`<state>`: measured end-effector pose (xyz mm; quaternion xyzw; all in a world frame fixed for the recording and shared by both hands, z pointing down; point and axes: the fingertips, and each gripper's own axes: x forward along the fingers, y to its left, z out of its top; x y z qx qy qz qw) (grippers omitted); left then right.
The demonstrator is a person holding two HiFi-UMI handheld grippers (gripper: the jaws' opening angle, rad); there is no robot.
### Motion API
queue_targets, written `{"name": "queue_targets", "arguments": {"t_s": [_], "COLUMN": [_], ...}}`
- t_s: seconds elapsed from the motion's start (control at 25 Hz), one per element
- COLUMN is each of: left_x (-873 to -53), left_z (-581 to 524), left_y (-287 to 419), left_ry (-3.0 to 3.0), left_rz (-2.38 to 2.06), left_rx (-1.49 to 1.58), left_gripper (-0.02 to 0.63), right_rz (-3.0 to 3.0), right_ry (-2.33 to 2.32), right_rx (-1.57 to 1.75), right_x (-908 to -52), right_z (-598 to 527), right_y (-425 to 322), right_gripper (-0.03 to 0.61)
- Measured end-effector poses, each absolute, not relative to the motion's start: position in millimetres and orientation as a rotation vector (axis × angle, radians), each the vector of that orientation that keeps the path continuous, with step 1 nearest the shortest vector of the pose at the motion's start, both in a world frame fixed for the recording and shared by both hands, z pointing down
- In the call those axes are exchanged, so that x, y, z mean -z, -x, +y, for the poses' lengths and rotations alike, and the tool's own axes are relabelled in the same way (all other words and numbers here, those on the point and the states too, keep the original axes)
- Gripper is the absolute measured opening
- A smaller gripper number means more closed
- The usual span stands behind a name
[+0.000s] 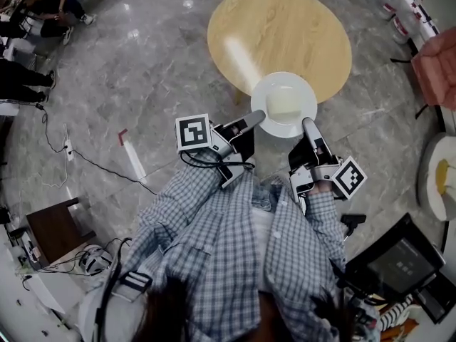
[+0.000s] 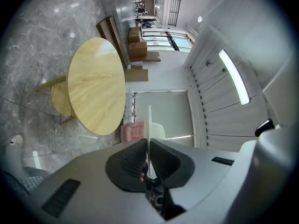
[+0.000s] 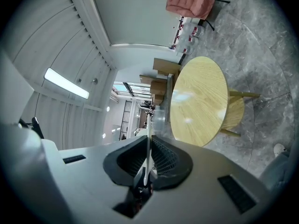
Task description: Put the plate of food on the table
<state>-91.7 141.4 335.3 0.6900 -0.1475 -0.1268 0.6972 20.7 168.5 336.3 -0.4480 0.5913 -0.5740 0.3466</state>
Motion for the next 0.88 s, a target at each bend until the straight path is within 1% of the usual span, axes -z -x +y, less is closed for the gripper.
{"name": "queue_targets", "arguments": {"t_s": [0.76, 0.88], "left_x": [-334, -335], "left_z": [143, 124], "left_y": [96, 85], "left_ry": [-1.536, -1.54], "left_rz": [-0.348, -0.353], "left_rx": [0.315, 0.321], "left_gripper": [0.021, 0.02], "right_rz": [1.576, 1.586], "right_ry": [1.153, 1.15], "right_rx": [1.498, 1.504], "right_x": [-335, -335], "right_z": [167, 147], "right_y": [-17, -29], "right_gripper": [0.032, 0.032]}}
